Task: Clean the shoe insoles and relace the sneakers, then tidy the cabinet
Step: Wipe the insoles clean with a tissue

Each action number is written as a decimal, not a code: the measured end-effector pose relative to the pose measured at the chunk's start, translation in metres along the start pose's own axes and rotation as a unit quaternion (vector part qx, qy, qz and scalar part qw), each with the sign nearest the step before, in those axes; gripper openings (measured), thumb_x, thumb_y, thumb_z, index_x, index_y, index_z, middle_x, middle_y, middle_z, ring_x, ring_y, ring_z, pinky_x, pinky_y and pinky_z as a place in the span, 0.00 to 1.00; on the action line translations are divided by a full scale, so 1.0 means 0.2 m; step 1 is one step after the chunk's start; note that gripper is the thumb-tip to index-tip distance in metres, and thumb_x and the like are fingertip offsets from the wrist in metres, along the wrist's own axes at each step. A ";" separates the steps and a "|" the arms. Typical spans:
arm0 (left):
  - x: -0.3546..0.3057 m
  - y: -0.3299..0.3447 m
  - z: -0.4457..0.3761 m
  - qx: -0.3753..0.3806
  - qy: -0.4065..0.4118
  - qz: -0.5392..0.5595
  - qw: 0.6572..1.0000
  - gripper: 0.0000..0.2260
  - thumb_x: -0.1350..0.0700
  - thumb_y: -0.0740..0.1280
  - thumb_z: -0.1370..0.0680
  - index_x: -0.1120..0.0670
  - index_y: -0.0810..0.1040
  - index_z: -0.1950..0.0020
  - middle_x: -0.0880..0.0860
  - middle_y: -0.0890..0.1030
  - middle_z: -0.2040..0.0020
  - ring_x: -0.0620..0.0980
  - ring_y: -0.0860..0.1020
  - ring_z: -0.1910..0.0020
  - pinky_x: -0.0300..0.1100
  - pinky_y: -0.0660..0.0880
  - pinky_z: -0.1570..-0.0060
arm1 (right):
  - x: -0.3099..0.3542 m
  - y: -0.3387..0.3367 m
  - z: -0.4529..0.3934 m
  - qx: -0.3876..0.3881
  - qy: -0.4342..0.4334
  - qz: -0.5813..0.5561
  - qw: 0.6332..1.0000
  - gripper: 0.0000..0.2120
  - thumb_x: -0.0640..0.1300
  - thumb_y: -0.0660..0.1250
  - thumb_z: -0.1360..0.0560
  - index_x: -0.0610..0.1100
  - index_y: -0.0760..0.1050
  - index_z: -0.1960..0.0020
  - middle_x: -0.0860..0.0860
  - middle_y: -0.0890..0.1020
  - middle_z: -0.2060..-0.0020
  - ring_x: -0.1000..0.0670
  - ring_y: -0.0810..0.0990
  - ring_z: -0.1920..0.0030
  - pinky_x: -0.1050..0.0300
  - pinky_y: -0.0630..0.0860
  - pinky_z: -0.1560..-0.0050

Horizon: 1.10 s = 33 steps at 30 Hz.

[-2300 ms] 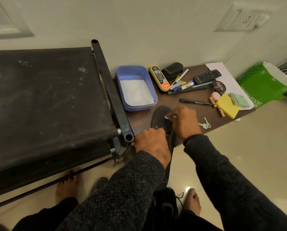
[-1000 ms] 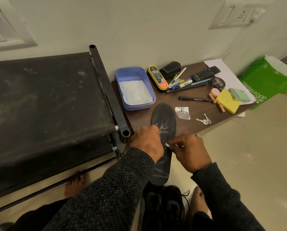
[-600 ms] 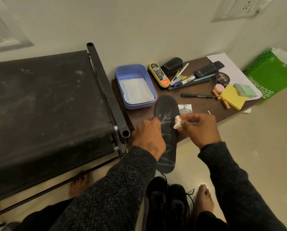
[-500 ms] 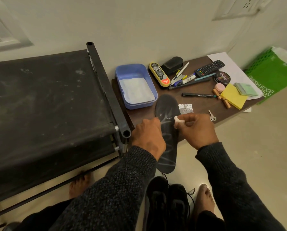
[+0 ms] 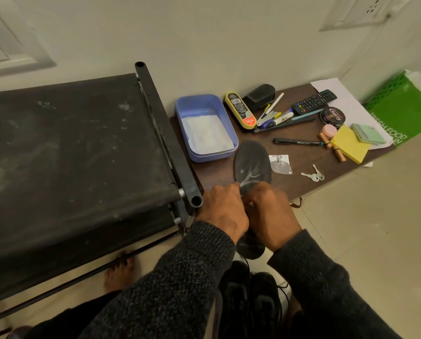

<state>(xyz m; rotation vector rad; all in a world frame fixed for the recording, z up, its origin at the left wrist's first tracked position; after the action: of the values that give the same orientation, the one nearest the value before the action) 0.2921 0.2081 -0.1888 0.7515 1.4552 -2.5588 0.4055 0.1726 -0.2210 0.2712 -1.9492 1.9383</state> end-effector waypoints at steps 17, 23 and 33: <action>0.00 0.02 0.00 0.041 -0.039 -0.034 0.998 0.22 0.53 0.68 0.21 0.52 0.68 0.29 0.57 0.72 0.32 0.59 0.71 0.33 0.49 0.72 0.41 | -0.19 -0.07 -0.17 -0.063 0.090 -0.016 0.994 0.07 0.36 0.71 0.25 0.44 0.85 0.50 0.46 0.82 0.51 0.48 0.79 0.52 0.61 0.73 0.52; 0.00 0.02 0.00 0.042 -0.045 -0.034 0.998 0.16 0.54 0.67 0.21 0.53 0.72 0.33 0.57 0.74 0.34 0.58 0.72 0.34 0.48 0.73 0.42 | -0.04 -0.01 -0.15 -0.053 0.058 0.007 0.997 0.07 0.35 0.71 0.25 0.43 0.85 0.50 0.46 0.81 0.51 0.48 0.79 0.52 0.64 0.71 0.51; -0.01 0.01 0.01 0.039 -0.034 -0.050 0.997 0.16 0.55 0.66 0.20 0.54 0.71 0.33 0.57 0.73 0.34 0.58 0.73 0.35 0.45 0.70 0.49 | -0.17 -0.08 -0.21 -0.078 0.124 -0.020 0.989 0.07 0.38 0.70 0.23 0.43 0.85 0.48 0.44 0.83 0.46 0.48 0.81 0.48 0.63 0.72 0.48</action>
<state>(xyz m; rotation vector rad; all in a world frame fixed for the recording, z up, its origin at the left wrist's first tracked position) 0.2931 0.2045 -0.1880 0.6085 1.4140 -2.7005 0.4478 0.2094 -0.2214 0.0244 -1.8999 1.6926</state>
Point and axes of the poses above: each hand's wrist, its own z-axis away from the middle knuckle, its own y-axis out of the palm, x = y × z, the point moved 5 cm from there along -z, towards the middle knuckle
